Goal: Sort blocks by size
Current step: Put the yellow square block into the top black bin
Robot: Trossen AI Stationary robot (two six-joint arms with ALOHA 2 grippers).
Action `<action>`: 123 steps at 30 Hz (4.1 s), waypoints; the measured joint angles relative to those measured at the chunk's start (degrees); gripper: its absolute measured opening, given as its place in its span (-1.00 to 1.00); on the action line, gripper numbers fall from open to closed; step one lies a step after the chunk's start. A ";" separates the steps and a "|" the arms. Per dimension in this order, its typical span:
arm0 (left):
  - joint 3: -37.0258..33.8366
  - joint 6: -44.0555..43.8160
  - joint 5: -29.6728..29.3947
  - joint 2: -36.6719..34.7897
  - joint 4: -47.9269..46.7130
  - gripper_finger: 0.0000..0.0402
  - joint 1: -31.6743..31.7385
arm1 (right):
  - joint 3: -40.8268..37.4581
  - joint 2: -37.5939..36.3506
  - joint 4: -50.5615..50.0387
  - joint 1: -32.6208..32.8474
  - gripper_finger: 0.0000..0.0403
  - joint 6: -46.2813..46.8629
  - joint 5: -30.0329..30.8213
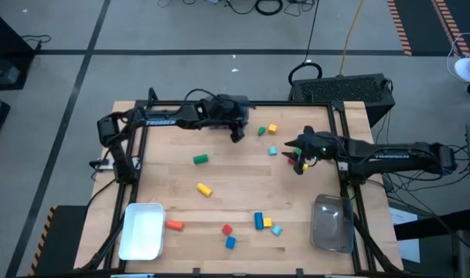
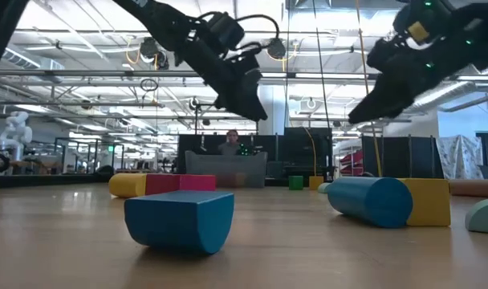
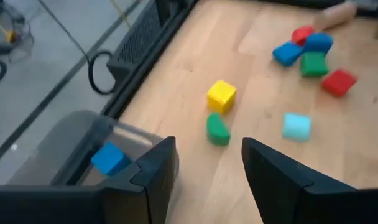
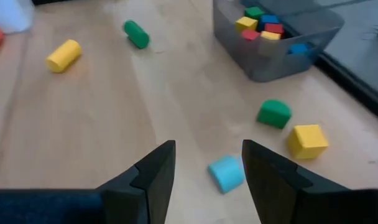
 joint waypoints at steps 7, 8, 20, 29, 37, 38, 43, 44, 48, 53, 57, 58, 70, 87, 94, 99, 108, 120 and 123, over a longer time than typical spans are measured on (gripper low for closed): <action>-8.35 0.90 0.11 -8.03 5.70 -0.07 -1.99 | 6.23 8.92 -3.94 -3.63 -0.13 -2.51 -0.17; -9.57 0.90 0.09 -9.15 6.34 -0.07 -2.37 | 6.84 10.39 -3.88 -3.99 -0.13 -2.91 -0.21; -28.12 1.18 0.09 -21.11 24.82 -0.07 -4.60 | 17.55 27.91 -5.51 -7.52 -0.13 -8.33 -0.50; -31.61 2.95 2.67 -23.61 25.38 -0.07 -4.50 | 22.57 37.17 -3.76 -16.44 -0.13 -18.35 -1.13; -31.61 4.04 0.52 -23.61 21.28 -0.07 -3.69 | 22.52 43.70 -3.24 -20.73 0.06 -24.81 -3.96; -31.61 4.08 -0.58 -23.61 20.98 -0.07 -3.53 | 22.52 44.17 -2.51 -21.00 0.10 -25.26 -3.96; -31.61 4.42 -6.43 -23.59 19.24 -0.07 -3.26 | 22.52 47.02 1.45 -22.80 0.29 -26.82 -3.90; -31.61 4.39 -6.89 -23.58 18.95 -0.07 -3.26 | 22.54 47.65 1.37 -23.27 0.31 -26.82 -3.86; -31.61 4.09 -7.34 -23.58 18.43 -0.07 -3.28 | 22.58 50.29 2.22 -24.77 0.34 -26.58 -4.17; -31.61 3.91 -7.54 -23.58 18.57 -0.07 -3.46 | 22.63 51.52 3.62 -25.74 0.20 -25.13 -6.84; -31.58 3.94 -7.29 -23.12 18.92 -0.07 -3.74 | 22.50 50.89 4.07 -25.65 -0.08 -23.74 -8.36; -31.56 3.96 -6.53 -22.78 18.97 -0.07 -3.74 | 22.47 50.60 4.15 -25.53 -0.17 -23.27 -8.37; -31.54 14.43 -4.77 -13.66 24.52 -0.07 -5.47 | 22.47 45.73 6.12 -20.50 -0.44 -14.80 -26.40; -31.06 36.19 -2.76 -10.54 33.56 -0.07 -15.11 | 22.47 44.58 23.04 -9.31 -0.43 -7.28 -45.67; -31.06 37.54 -1.16 -10.54 38.95 -0.07 -17.25 | 22.47 44.58 25.04 -8.05 -0.43 -6.20 -45.59; -31.06 43.44 1.68 -10.54 38.61 -0.07 -18.34 | 22.47 44.58 26.38 -8.05 -0.43 -4.96 -45.54; -29.45 43.36 1.85 -9.56 38.40 -0.07 -18.67 | 22.47 44.58 26.54 -7.64 -0.43 -4.33 -45.46; -24.87 47.69 0.38 -4.03 36.65 -0.07 -19.89 | 22.43 44.60 26.11 -5.82 -0.42 -3.79 -45.45; -24.89 48.31 -2.66 -4.00 36.50 -0.12 -20.40 | 22.43 44.58 26.39 -5.87 -0.39 -2.61 -45.20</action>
